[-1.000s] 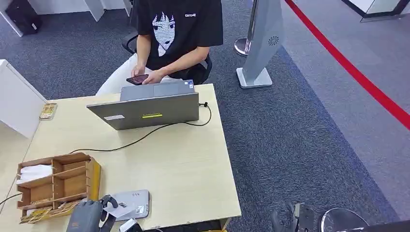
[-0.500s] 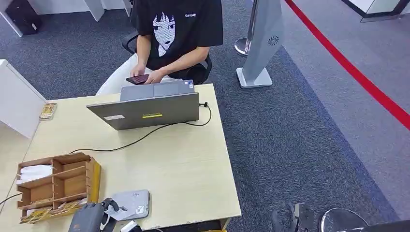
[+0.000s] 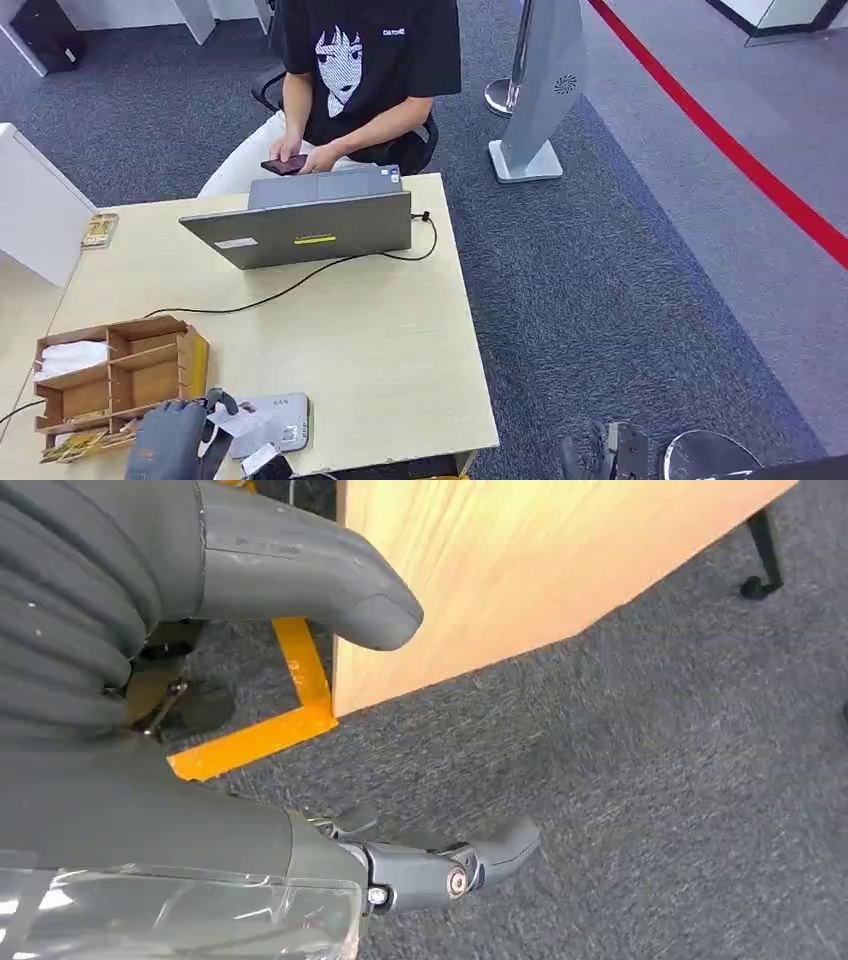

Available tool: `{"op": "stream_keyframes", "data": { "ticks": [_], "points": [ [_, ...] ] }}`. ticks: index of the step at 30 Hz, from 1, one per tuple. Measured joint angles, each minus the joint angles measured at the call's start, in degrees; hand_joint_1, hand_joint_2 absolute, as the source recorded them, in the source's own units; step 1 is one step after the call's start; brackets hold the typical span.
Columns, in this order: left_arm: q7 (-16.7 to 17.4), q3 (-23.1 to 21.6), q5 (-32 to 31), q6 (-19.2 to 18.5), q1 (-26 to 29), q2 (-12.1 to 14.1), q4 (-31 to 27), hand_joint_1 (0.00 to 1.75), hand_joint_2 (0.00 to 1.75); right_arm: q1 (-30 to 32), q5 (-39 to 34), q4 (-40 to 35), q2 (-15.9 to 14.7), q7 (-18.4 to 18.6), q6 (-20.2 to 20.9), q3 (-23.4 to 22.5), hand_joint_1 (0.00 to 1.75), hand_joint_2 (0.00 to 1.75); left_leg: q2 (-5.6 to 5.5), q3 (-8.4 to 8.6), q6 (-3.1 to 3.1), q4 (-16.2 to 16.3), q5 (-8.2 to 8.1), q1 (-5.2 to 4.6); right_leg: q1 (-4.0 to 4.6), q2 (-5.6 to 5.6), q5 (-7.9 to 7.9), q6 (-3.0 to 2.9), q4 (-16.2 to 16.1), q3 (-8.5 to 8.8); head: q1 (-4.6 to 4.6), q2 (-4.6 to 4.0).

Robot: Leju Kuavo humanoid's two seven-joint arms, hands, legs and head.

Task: Pass the card to the sensor for recognition and then transmit it.

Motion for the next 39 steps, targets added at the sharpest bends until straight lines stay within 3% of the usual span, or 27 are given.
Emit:
{"op": "stream_keyframes", "data": {
  "ticks": [4, 8, 12, 18, 23, 38, 39],
  "points": [
    [-3.3, 6.4, -2.9, -3.4, -4.9, -1.0, -4.7, 1.75, 1.75, -0.2, 1.7, 0.2, 0.0, -0.5, 1.2, 0.0, 0.00, 1.75, -0.15, -0.05, 0.02, 0.0, 0.13, 0.01, 0.01, -0.21, 0.04, -0.02, 0.0, 0.00, 0.02, 0.00],
    [-3.1, 13.9, -2.2, -9.5, -14.0, -0.4, -5.5, 1.75, 1.75, -1.0, 2.1, 1.3, 0.0, -1.2, 1.6, 0.5, 0.00, 1.75, -0.17, -0.06, -0.12, 0.0, 0.28, 0.06, 0.05, -0.25, 0.19, -0.14, 0.1, -0.01, 0.02, 0.00],
    [-1.2, 17.6, -5.5, -13.1, -21.9, 1.7, -4.3, 1.75, 1.75, -2.1, 2.1, 3.0, -0.4, -1.5, 1.7, 1.7, 0.00, 1.75, -0.16, -0.06, -0.17, 0.0, 0.37, 0.11, 0.11, -0.24, 0.25, -0.20, 0.1, -0.03, 0.02, 0.00],
    [0.1, 18.0, -12.4, -17.4, -31.3, 6.8, 0.6, 1.75, 1.75, -3.8, 0.7, 5.9, -1.7, -2.5, 1.3, 4.5, 0.00, 1.75, -0.14, -0.07, -0.20, 0.0, 0.40, 0.16, 0.14, -0.20, 0.28, -0.20, 0.1, -0.06, 0.02, 0.00],
    [0.5, 17.6, -13.5, -19.0, -36.0, 8.9, 4.1, 1.75, 1.75, -4.9, -0.4, 7.8, -2.8, -2.8, 0.8, 6.7, 0.00, 1.75, -0.14, -0.09, -0.21, 0.0, 0.40, 0.15, 0.14, -0.17, 0.29, -0.18, 0.1, -0.08, 0.02, 0.00],
    [1.5, 17.0, -11.8, -16.9, -37.0, 10.7, 5.7, 1.75, 1.75, -5.6, -2.2, 9.4, -4.7, -2.8, 0.1, 10.4, 0.00, 1.75, -0.12, -0.19, -0.21, 0.0, 0.40, 0.16, 0.14, -0.12, 0.29, -0.18, 0.1, -0.17, 0.02, 0.00],
    [1.5, 17.0, -11.8, -16.9, -36.9, 10.7, 5.7, 0.38, 1.75, -5.6, -2.2, 9.4, -4.7, -2.8, 0.0, 10.5, 0.00, 1.75, -0.12, -0.20, -0.21, 0.0, 0.40, 0.17, 0.15, -0.12, 0.29, -0.18, 0.1, -0.17, 0.04, 0.00]
  ]
}}
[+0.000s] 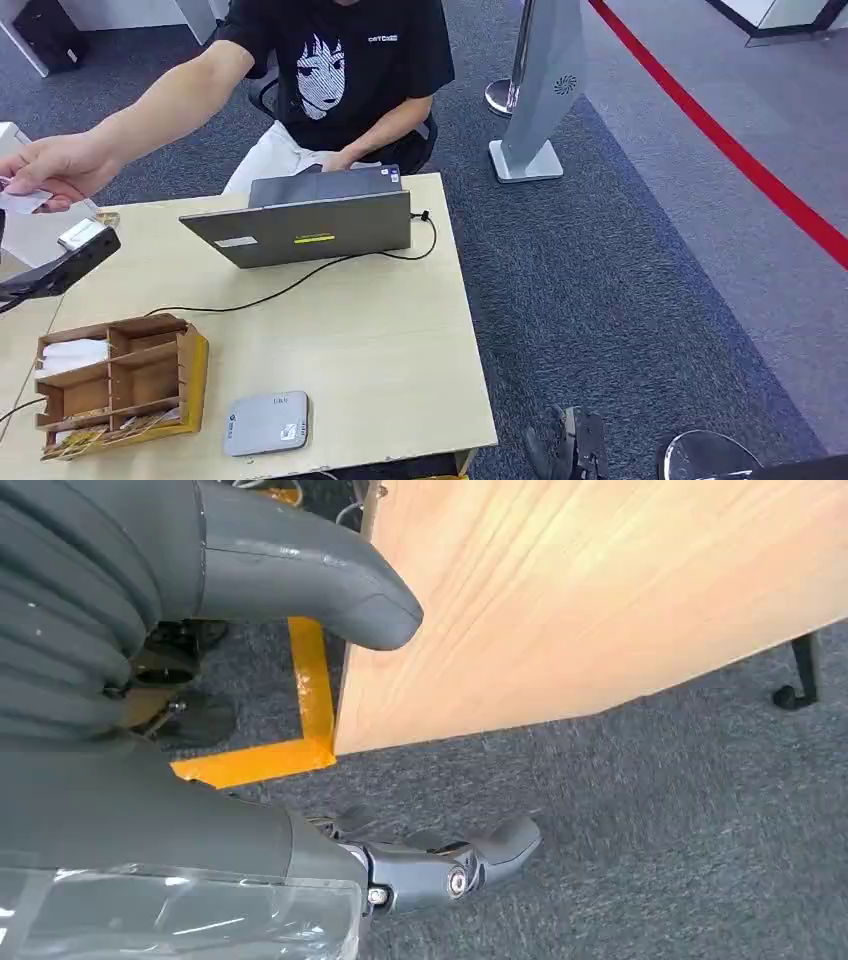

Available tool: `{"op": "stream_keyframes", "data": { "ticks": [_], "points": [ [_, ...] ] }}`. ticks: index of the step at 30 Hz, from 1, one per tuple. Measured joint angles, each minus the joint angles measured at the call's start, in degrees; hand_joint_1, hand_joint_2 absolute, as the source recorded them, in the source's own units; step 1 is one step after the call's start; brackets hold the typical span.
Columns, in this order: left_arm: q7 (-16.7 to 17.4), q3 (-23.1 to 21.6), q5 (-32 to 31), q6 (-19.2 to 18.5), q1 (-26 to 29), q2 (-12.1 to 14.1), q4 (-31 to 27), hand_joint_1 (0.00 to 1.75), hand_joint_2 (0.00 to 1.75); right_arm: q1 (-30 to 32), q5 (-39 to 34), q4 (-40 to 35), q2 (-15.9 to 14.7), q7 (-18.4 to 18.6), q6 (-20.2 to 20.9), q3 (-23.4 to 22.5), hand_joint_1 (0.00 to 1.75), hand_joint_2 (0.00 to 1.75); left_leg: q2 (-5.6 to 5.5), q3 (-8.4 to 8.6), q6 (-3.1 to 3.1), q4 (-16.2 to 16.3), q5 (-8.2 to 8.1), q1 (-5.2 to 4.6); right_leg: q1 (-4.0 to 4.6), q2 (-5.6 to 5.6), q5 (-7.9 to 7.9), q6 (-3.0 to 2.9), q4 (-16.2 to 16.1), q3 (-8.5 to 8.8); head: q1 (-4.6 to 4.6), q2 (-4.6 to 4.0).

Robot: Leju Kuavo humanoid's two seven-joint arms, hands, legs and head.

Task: Pass the card to the sensor for recognition and then transmit it.

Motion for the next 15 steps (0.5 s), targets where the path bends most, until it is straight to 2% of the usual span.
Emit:
{"op": "stream_keyframes", "data": {
  "ticks": [1, 12, 14, 15],
  "points": [
    [0.0, 0.0, 0.1, 0.0, 0.2, 0.0, 0.0, 0.00, 1.75, 0.0, 0.0, 0.0, -0.1, 0.0, 0.0, 0.1, 0.00, 1.75, 0.02, 0.01, 0.00, 0.0, 0.00, 0.00, 0.00, 0.01, 0.00, 0.00, 0.0, 0.00, -0.02, 0.00],
    [0.0, 0.0, 1.1, 0.4, 0.7, -0.3, 0.0, 0.00, 1.75, 0.0, -0.1, 0.1, -0.3, 0.0, -0.5, 0.2, 0.00, 1.75, 0.02, 0.00, 0.00, 0.0, 0.00, -0.01, 0.00, 0.02, 0.00, 0.00, 0.0, -0.02, -0.04, 0.00],
    [-0.9, 0.0, 3.0, 3.9, 4.4, -1.9, -2.9, 0.00, 1.75, 0.4, -0.7, -0.1, -0.4, 0.0, -1.3, 0.5, 0.00, 1.75, 0.03, -0.02, 0.00, 0.0, -0.02, -0.01, -0.01, 0.03, 0.00, 0.00, 0.0, -0.02, -0.02, 0.00],
    [-3.5, 1.3, 7.2, 8.8, 10.7, -3.2, -8.1, 0.00, 1.75, 1.5, -1.2, -1.1, -0.4, 0.1, -2.0, 0.4, 0.00, 1.75, 0.06, -0.07, 0.03, 0.0, -0.04, -0.02, -0.01, 0.08, -0.01, 0.00, 0.0, -0.08, -0.02, 0.00]
  ]
}}
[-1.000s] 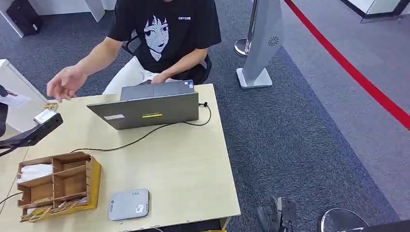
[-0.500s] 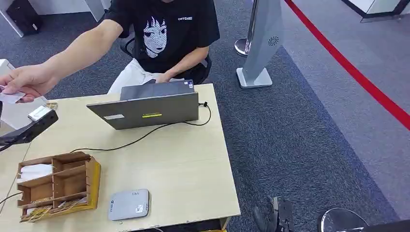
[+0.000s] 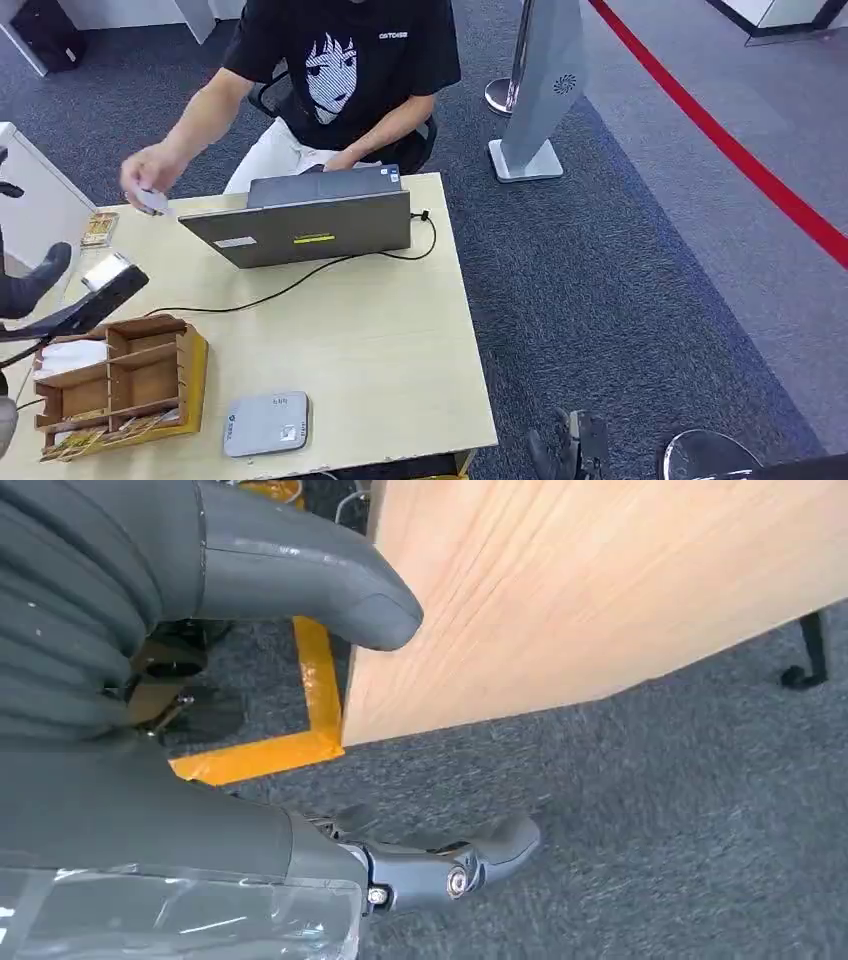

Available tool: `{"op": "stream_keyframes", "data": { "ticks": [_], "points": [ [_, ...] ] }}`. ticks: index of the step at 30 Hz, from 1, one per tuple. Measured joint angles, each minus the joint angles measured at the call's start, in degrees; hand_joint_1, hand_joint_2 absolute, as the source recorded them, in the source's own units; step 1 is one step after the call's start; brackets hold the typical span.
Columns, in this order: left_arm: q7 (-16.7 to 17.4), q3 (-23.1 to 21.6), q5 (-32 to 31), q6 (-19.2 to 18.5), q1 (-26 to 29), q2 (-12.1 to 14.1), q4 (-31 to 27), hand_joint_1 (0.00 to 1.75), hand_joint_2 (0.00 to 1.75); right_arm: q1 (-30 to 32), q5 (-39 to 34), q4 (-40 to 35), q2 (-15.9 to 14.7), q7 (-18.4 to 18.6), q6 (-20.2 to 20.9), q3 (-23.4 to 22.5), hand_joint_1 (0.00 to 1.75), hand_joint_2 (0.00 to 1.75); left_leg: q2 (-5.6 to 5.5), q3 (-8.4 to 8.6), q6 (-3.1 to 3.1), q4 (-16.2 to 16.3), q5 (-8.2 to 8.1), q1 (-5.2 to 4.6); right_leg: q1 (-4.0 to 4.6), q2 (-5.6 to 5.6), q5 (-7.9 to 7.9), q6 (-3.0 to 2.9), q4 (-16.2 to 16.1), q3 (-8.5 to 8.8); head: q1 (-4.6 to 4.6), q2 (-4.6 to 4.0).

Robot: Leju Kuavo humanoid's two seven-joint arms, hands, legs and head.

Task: Pass the card to the sensor for recognition and then transmit it.

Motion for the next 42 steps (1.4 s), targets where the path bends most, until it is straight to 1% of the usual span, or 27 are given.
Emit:
{"op": "stream_keyframes", "data": {
  "ticks": [4, 7, 10, 16, 17, 21, 24, 29, 33, 37, 42],
  "points": [
    [-3.7, 1.9, 1.3, 3.7, 8.4, -1.3, -6.5, 0.00, 1.75, 1.5, 0.3, -1.5, 0.0, 0.3, 0.0, -0.8, 0.00, 1.75, 0.02, -0.03, -0.02, 0.0, -0.06, 0.00, 0.00, 0.04, -0.03, -0.01, 0.0, -0.05, 0.00, 0.00],
    [-6.1, 2.7, 0.1, 5.9, 14.8, -2.1, -11.1, 0.00, 1.75, 2.4, 1.5, -3.2, 0.1, 0.8, 0.0, -1.8, 0.00, 1.75, 0.02, -0.07, 0.01, 0.0, -0.08, 0.00, 0.00, 0.03, -0.05, 0.00, 0.0, -0.06, 0.00, 0.00],
    [-8.0, 3.0, -0.8, 9.9, 22.2, -2.8, -14.9, 0.00, 1.75, 3.6, 2.4, -4.9, 0.6, 0.9, 0.2, -3.3, 0.00, 1.75, 0.08, -0.07, 0.02, 0.0, -0.10, 0.00, 0.00, 0.07, -0.07, 0.01, 0.0, -0.10, 0.02, 0.00],
    [-8.4, 3.3, -2.0, 13.6, 31.3, -3.5, -18.7, 0.00, 1.75, 4.6, 3.6, -7.0, 1.6, 1.0, 1.0, -5.9, 0.00, 1.75, 0.04, -0.10, 0.02, 0.0, -0.10, 0.01, 0.00, 0.01, -0.09, 0.01, 0.0, -0.09, 0.00, 0.00],
    [-7.9, 3.3, -2.0, 13.8, 32.7, -3.5, -18.8, 0.00, 1.75, 4.8, 3.8, -7.2, 1.9, 1.0, 1.3, -6.4, 0.00, 1.75, 0.04, -0.10, 0.02, 0.0, -0.10, 0.01, 0.00, 0.01, -0.09, 0.01, 0.0, -0.08, 0.00, 0.00],
    [-3.7, 3.3, -0.9, 14.1, 38.1, -3.4, -18.5, 0.00, 1.75, 5.2, 6.1, -8.3, 3.0, 1.6, 3.1, -8.9, 0.00, 1.75, 0.03, -0.09, 0.02, 0.0, -0.10, 0.01, 0.01, -0.01, -0.09, 0.01, 0.0, -0.09, -0.02, 0.00],
    [-1.4, 3.6, 0.0, 14.1, 40.4, -3.5, -17.5, 0.00, 1.75, 5.3, 6.7, -8.9, 3.7, 2.0, 4.0, -10.2, 0.00, 1.75, 0.02, -0.09, 0.02, 0.0, -0.10, 0.02, 0.01, -0.02, -0.09, 0.01, 0.0, -0.09, 0.02, 0.00],
    [-0.5, 5.4, 1.5, 13.0, 42.7, -4.0, -15.1, 0.00, 1.75, 5.3, 7.4, -9.3, 4.7, 2.2, 5.1, -11.9, 0.00, 1.75, 0.01, -0.09, 0.02, 0.0, -0.10, 0.02, 0.01, -0.02, -0.09, 0.01, 0.0, -0.07, 0.00, 0.00],
    [-0.7, 6.8, 2.0, 12.0, 43.6, -4.5, -13.4, 0.00, 1.75, 5.3, 7.9, -9.4, 5.2, 2.2, 5.5, -12.6, 0.00, 1.75, 0.00, -0.10, 0.02, 0.0, -0.10, 0.01, 0.01, -0.04, -0.09, 0.01, 0.0, -0.06, 0.00, 0.00],
    [-1.9, 8.3, 2.1, 10.0, 44.1, -5.8, -11.7, 0.00, 1.75, 5.3, 8.4, -9.4, 5.7, 2.2, 6.3, -13.4, 0.00, 1.75, 0.00, -0.09, 0.02, 0.0, -0.10, 0.01, 0.01, -0.03, -0.09, 0.01, 0.0, -0.06, 0.00, 0.00],
    [-2.4, 9.2, 1.5, 8.7, 44.1, -6.8, -10.4, 0.00, 1.75, 5.1, 9.3, -9.3, 6.1, 2.2, 6.5, -13.9, 0.00, 1.75, -0.03, -0.10, 0.02, 0.0, -0.10, 0.01, 0.01, -0.06, -0.09, 0.01, 0.0, -0.07, 0.00, 0.00]
  ]
}}
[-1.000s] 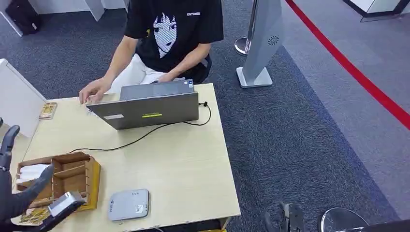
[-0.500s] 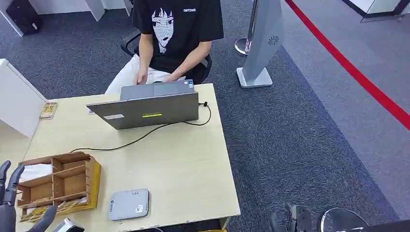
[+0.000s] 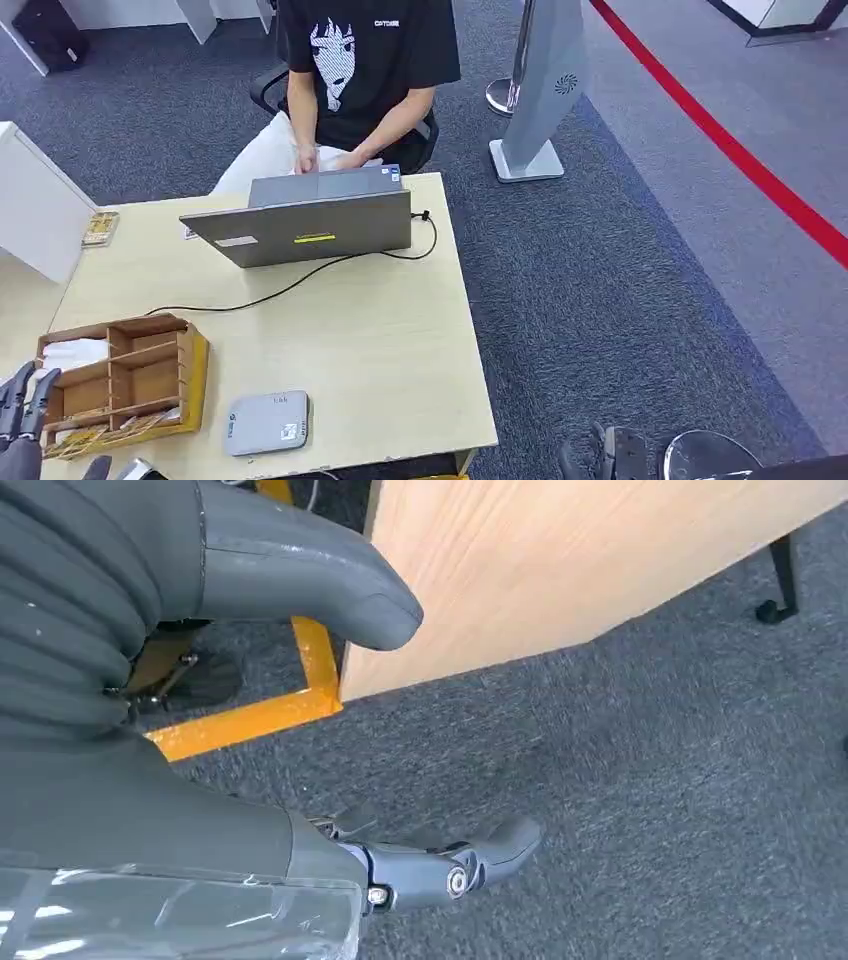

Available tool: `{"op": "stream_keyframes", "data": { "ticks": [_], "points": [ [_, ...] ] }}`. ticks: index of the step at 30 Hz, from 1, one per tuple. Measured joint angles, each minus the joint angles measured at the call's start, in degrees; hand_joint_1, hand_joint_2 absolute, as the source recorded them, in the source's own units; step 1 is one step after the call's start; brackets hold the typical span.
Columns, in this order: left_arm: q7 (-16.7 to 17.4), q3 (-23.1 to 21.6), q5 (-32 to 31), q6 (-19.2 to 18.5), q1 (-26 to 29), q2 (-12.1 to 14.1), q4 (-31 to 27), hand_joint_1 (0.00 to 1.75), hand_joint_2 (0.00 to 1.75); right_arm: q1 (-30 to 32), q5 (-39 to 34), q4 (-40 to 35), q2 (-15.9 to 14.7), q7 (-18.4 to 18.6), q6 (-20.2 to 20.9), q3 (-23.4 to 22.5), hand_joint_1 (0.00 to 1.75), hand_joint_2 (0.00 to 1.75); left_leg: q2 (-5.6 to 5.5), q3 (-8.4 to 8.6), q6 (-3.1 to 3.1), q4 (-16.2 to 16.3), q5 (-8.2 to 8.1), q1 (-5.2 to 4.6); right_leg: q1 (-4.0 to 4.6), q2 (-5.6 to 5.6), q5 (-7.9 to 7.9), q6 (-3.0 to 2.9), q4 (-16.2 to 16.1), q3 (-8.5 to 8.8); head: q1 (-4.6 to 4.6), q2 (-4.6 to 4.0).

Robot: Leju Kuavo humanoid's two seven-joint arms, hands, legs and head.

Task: Pass the card to the sensor for recognition and then transmit it.

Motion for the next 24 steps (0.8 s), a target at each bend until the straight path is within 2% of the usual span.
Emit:
{"op": "stream_keyframes", "data": {
  "ticks": [7, 12, 18, 21, 24],
  "points": [
    [0.2, 0.1, -4.4, -0.8, -0.4, 0.3, 1.3, 0.00, 1.75, -0.2, 0.1, 0.0, 0.2, -0.2, 0.3, -0.1, 0.00, 1.75, 0.00, 0.01, 0.00, 0.0, 0.00, 0.01, 0.00, 0.00, 0.00, 0.00, 0.0, 0.00, 0.00, 0.00],
    [2.1, -0.5, -5.8, -1.2, -1.0, 4.1, 2.4, 0.00, 1.75, -0.9, -0.2, 0.5, 0.2, -0.8, 0.0, 0.0, 0.00, 1.75, 0.00, 0.02, -0.02, 0.0, 0.01, 0.02, 0.01, 0.00, 0.00, 0.00, 0.0, -0.01, -0.02, 0.00],
    [2.1, -1.7, -4.7, -1.7, -2.1, 7.8, 3.6, 0.00, 1.75, -1.4, -0.9, 1.2, 0.2, -1.2, -0.5, 0.4, 0.00, 1.75, 0.00, 0.01, -0.02, 0.0, 0.02, 0.03, 0.02, 0.00, 0.00, -0.01, 0.0, 0.00, 0.00, 0.00],
    [1.0, -2.7, -0.9, -1.9, -2.4, 9.0, 4.0, 0.00, 1.75, -1.5, -1.2, 1.5, 0.2, -1.4, -0.7, 0.7, 0.00, 1.75, 0.00, 0.01, -0.02, 0.0, 0.02, 0.03, 0.02, 0.00, 0.00, -0.01, 0.0, 0.00, 0.00, 0.00],
    [0.4, -3.8, 0.1, -1.9, -2.4, 10.2, 4.3, 0.00, 1.75, -1.5, -1.4, 1.7, 0.2, -1.5, -0.8, 0.9, 0.00, 1.75, 0.00, 0.00, -0.02, 0.0, 0.01, 0.03, 0.02, 0.00, 0.00, -0.01, 0.0, 0.00, 0.00, 0.00]
  ]
}}
